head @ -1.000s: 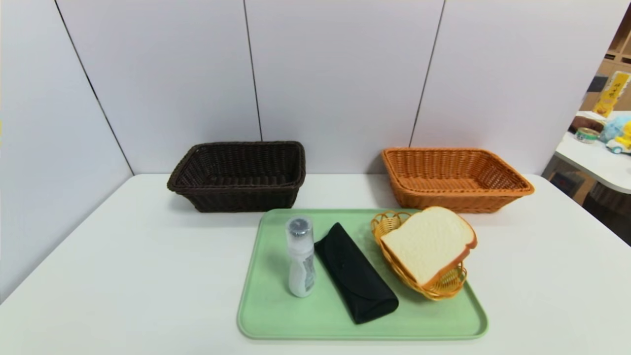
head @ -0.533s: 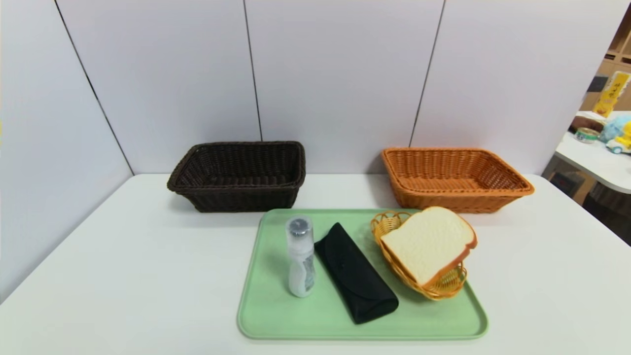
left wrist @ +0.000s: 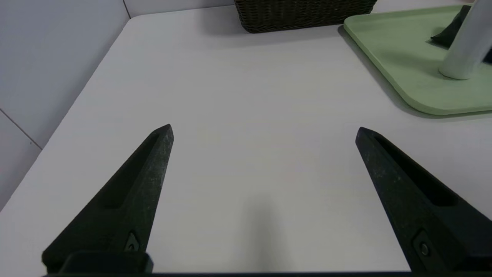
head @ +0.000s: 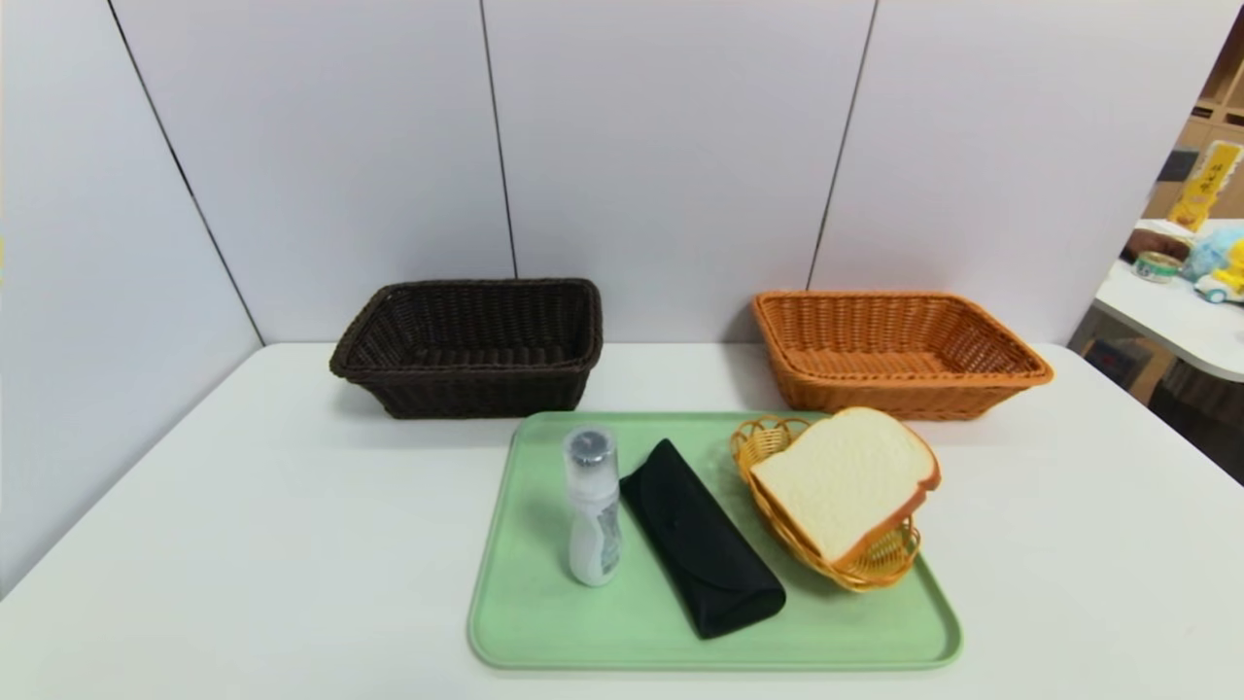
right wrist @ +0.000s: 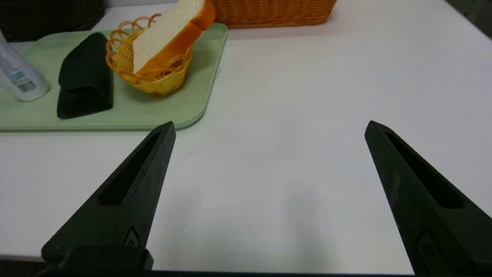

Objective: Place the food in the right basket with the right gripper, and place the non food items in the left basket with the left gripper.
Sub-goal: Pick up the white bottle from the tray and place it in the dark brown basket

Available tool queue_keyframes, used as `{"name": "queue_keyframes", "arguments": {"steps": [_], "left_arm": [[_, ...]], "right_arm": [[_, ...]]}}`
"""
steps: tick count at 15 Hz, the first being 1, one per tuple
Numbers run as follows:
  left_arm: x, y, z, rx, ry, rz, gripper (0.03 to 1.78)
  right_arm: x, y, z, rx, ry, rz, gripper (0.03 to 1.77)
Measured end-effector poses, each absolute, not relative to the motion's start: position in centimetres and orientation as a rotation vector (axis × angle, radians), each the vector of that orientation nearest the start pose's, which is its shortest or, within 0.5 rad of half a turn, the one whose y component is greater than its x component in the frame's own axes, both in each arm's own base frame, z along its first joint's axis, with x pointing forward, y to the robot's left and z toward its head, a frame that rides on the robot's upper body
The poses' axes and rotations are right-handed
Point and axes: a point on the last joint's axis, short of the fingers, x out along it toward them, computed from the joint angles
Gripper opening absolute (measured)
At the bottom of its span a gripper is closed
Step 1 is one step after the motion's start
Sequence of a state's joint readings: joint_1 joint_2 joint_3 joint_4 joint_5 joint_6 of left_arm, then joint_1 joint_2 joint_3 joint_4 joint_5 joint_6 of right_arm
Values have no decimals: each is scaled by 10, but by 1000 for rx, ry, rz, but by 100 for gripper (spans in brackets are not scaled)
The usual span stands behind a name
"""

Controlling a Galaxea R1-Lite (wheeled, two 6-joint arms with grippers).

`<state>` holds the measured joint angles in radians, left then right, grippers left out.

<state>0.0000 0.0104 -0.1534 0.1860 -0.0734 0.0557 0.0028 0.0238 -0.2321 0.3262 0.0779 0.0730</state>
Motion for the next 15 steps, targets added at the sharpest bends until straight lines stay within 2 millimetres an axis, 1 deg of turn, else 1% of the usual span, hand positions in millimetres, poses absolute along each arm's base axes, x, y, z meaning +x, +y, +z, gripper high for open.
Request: {"name": "queue_keyframes", "arguments": {"steps": [3,5,7,9,11,13,15], "left_arm": [[-35,-2,115,48,114,-96,169],[-27,-2,133,43,162,-111,169],[-15,-3,154,37,216,-125,169],[2,-3,174,33,275,-132,169],[25,-3,193,23,337,-141,169],[48,-3,206,3,396,-145,169],[72,-3,214,-15,456,-149,169]], "right_arm": [[-36,2,124,105,185,93,170],[-24,2,138,125,254,102,170],[-9,2,153,138,327,103,170],[10,2,166,144,382,101,170],[31,3,180,149,429,106,170],[54,5,193,156,486,125,170],[76,6,201,165,551,149,170]]}}
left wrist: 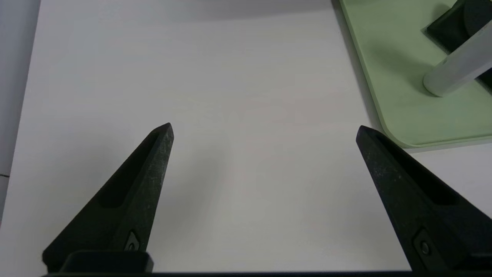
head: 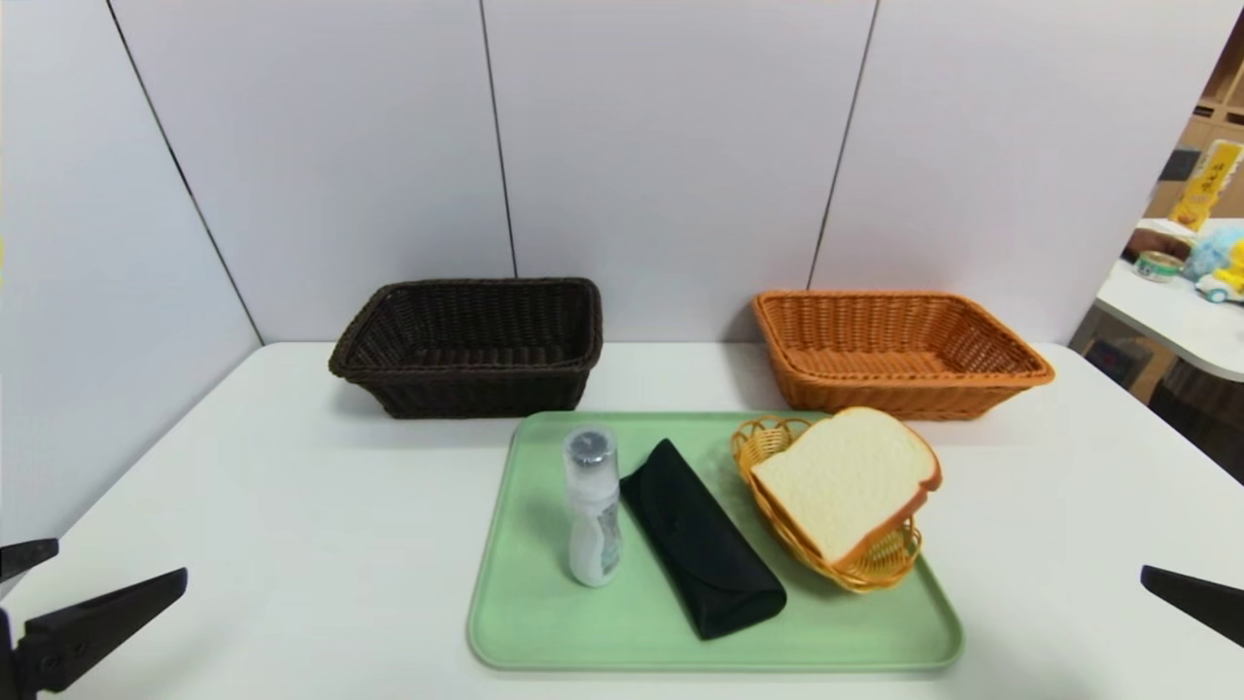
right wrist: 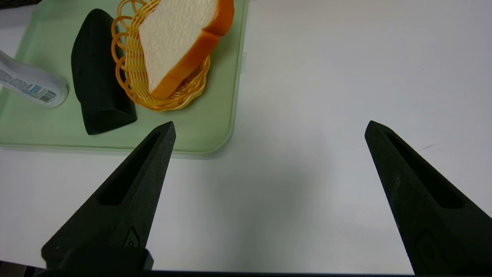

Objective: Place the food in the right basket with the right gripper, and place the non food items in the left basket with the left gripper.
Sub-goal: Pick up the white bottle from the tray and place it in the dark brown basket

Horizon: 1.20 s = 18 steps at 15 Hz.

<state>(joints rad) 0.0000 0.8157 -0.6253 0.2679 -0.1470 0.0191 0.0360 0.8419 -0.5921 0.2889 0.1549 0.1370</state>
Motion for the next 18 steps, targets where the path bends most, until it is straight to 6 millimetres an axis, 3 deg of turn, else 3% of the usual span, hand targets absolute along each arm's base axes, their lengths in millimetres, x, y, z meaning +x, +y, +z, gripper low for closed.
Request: {"name": "queue_keyframes", "arguments": {"steps": [5,10,18], "left_arm": [[119,-6,223,-61,549,-284,169],[164,-18,216,-79,604,-411,169],[186,-74,207,19,607,-717,169]], "right_arm": [[113,10,222,213,642,262,170],[143,14,221,250,726,309,170],[162,17,217,41,730,441,170]]}}
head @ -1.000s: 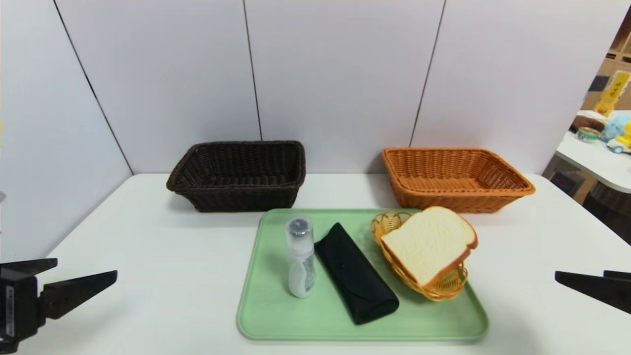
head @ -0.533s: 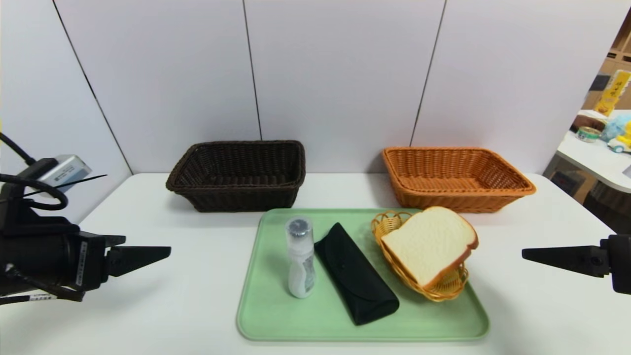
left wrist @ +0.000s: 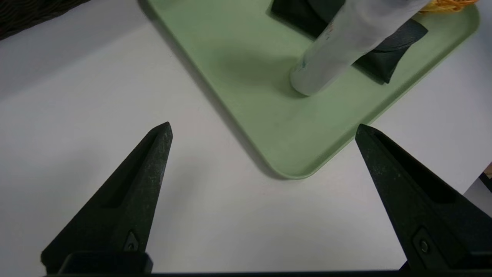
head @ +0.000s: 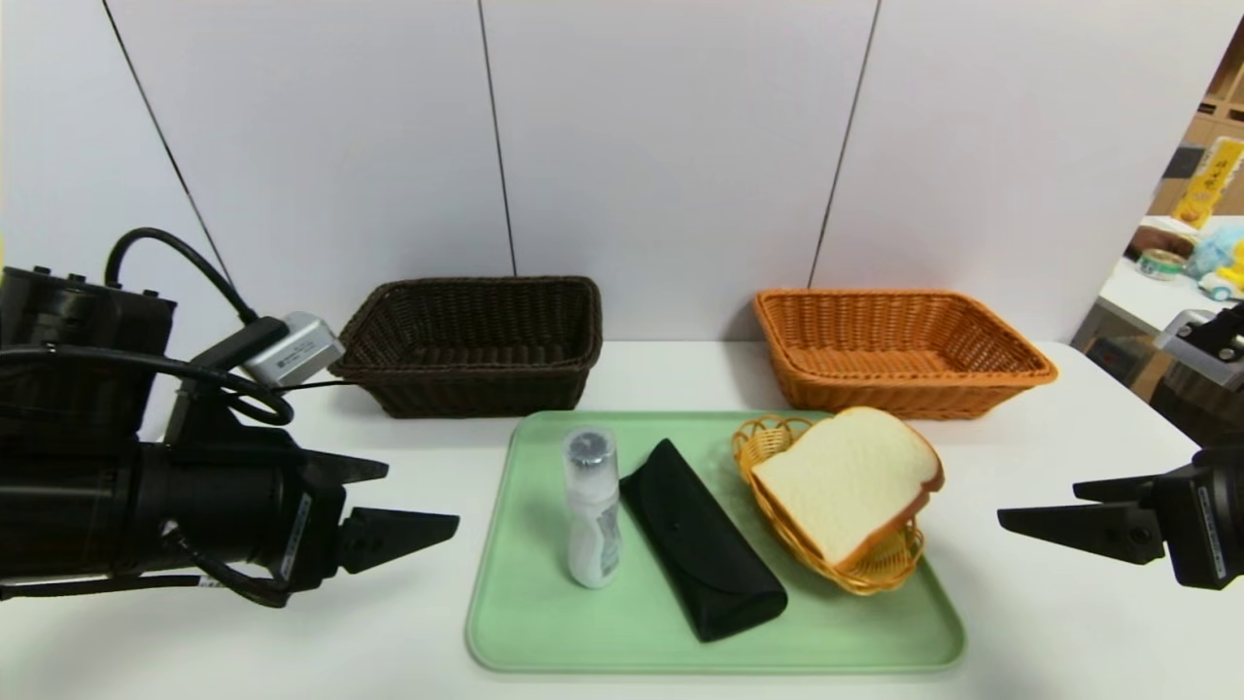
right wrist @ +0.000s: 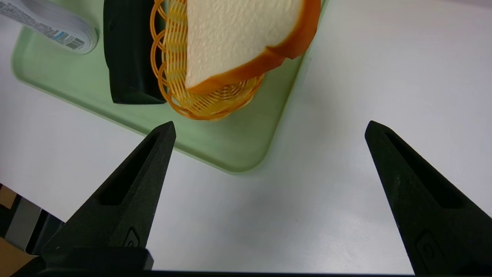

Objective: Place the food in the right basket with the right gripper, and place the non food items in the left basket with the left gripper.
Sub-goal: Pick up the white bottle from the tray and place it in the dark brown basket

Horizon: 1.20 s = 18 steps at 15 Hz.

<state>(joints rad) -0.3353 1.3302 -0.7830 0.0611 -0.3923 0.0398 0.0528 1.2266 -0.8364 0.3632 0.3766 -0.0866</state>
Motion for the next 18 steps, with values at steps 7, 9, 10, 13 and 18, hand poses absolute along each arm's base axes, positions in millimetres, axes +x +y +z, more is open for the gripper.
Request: {"name": "queue_keyframes", "arguments": {"steps": [7,9,10,13,18], "left_arm": [[193,-94,206,37,571,-797,169],[195,-95,207,36,534,-804,169],[195,-95,205,37,515,-808,169],[195,-94,196,50,430,-858,169],[198,-96,168,84,297,-1061,169]], "right_arm": [[168,18,214,48,749,445,170],[169,18,212,52,758,444,170],[169,18,212,54,760,443,170],[169,17,212,55,763,442,170],[167,18,213,57,758,446,170]]}}
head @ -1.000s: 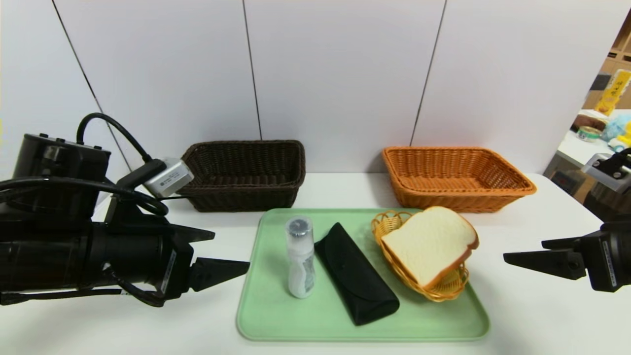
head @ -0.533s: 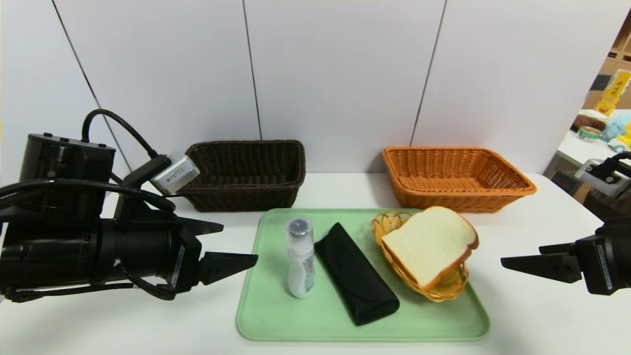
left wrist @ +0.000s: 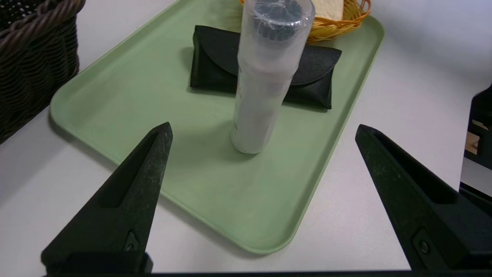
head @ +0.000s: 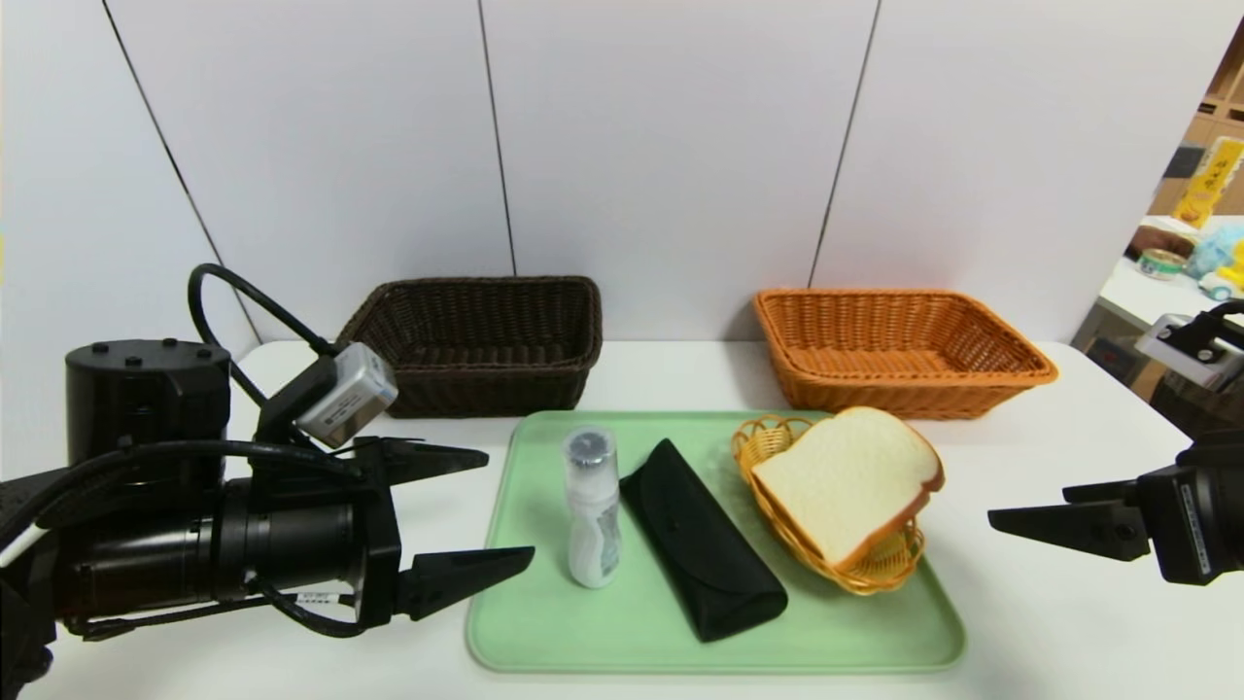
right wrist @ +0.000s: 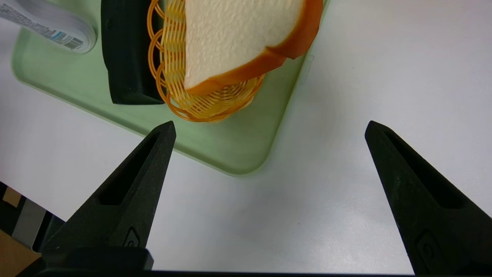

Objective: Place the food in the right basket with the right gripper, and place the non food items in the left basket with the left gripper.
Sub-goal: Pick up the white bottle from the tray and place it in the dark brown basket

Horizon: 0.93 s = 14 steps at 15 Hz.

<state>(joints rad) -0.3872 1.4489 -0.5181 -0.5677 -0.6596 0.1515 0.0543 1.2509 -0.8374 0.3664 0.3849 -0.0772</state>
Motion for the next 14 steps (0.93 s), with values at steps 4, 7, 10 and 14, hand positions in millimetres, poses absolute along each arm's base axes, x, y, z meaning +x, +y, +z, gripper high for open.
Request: {"name": "queue_keyframes", "arguments": {"steps": [4,7,10,14], "left_arm": [[214,-103,152,86,218,-1111,169],[228,-112,143,89,159,-1135,169],[234,-130,133,91,151,-1186,169],[242,-148,124,101,106,-1227,169]], "right_arm": [[165,17,212,57,757,445,170],[163,17,211,57,758,441,170],[161,17,211,57,756,439,170],[160,16,211,57,755,440,171]]}}
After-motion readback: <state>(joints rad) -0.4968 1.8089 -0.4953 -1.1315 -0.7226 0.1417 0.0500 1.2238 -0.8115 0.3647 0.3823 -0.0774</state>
